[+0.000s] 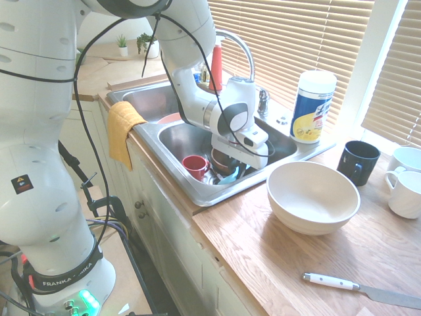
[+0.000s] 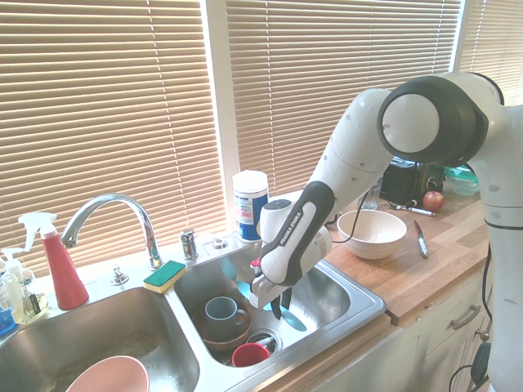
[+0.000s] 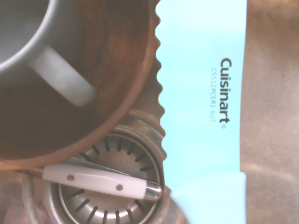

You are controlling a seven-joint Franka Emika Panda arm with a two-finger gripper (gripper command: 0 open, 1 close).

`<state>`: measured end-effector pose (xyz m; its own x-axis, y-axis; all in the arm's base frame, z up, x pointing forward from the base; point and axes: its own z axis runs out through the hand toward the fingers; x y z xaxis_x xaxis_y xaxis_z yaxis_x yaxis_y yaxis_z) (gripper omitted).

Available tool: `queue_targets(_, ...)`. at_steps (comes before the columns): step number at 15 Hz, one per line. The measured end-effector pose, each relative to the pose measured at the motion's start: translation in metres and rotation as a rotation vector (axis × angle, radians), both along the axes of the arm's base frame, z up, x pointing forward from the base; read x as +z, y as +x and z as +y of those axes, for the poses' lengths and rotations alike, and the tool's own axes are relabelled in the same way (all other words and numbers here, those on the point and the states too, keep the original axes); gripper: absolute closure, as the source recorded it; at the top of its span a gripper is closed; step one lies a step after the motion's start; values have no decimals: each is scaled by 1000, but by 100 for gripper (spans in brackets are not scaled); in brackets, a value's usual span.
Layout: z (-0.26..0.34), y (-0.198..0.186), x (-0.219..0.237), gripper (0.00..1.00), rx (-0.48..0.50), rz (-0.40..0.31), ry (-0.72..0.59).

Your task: Put the knife into the sink

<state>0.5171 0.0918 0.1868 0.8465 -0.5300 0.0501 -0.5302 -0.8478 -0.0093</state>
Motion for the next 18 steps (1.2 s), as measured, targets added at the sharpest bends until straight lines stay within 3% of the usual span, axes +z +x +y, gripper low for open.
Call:
queue_targets(3, -2, -4, -7, 100, -8, 1, 0)
queue_targets(4, -3, -6, -9, 0, -9, -1, -1)
queue_targets(13, -8, -8, -6, 0, -51, -3, 9)
queue_targets(18, -8, -12, 35, 0, -46, -26, -9)
